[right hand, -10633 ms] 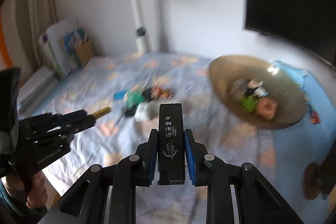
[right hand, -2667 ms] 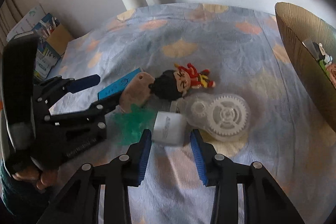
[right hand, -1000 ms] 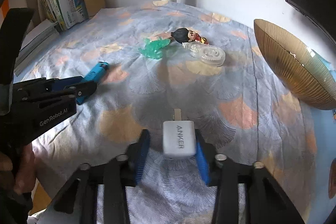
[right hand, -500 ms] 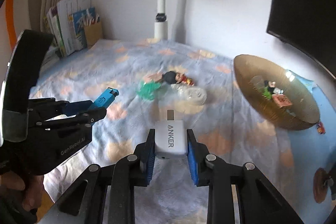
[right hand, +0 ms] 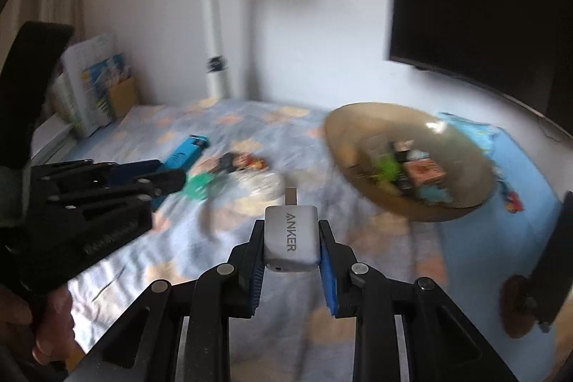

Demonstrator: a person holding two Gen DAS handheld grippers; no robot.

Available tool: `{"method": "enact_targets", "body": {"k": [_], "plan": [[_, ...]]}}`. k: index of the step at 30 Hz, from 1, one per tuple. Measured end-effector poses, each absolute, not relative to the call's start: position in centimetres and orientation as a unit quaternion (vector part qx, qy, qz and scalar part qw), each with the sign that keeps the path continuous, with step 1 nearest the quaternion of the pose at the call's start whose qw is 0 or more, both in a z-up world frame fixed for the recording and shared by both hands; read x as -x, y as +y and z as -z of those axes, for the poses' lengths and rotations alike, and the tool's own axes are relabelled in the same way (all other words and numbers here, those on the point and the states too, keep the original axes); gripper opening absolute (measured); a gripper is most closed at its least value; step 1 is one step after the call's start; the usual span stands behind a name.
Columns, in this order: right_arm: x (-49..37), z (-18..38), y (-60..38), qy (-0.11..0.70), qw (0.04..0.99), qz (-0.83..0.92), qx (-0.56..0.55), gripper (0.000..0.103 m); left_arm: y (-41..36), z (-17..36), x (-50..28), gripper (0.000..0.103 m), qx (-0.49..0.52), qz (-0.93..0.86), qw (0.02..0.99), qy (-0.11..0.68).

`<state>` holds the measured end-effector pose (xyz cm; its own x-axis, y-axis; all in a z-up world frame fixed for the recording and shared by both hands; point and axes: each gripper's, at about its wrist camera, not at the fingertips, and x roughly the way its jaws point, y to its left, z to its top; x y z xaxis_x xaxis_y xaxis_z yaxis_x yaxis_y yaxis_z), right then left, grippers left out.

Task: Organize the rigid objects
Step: 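Carry lighter and charger over the brown bowl and open both grippers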

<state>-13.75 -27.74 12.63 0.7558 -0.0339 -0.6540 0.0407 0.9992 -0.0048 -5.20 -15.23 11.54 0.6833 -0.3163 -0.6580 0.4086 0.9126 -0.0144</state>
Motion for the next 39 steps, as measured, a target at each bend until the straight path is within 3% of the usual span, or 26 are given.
{"method": "enact_targets", "body": {"k": [16,27,36,37,39], "plan": [[10.0,-22.1,-40.7,0.263,0.946,0.152,-0.114,0.026,-24.6,-18.0,0.3,0.021,0.002,0.299,0.902,0.311],[5.5,-12.9,-41.6,0.398,0.897,0.131,-0.140,0.026,-28.2,-9.2,-1.8,0.021,-0.058,0.287,0.884,0.365],[5.0,-11.0,-42.0,0.424,0.884,0.141,-0.136,0.026,-29.4,-8.6,-1.4,0.022,-0.079,0.291,0.884,0.357],[4.8,-10.9,-42.0,0.426,0.883,0.140,-0.137,0.026,-29.3,-8.5,-1.7,0.023,-0.078,0.291,0.886,0.353],[4.8,-11.0,-42.0,0.425,0.883,0.143,-0.137,0.026,-29.2,-9.0,-1.4,0.040,-0.081,0.286,0.892,0.341]]}}
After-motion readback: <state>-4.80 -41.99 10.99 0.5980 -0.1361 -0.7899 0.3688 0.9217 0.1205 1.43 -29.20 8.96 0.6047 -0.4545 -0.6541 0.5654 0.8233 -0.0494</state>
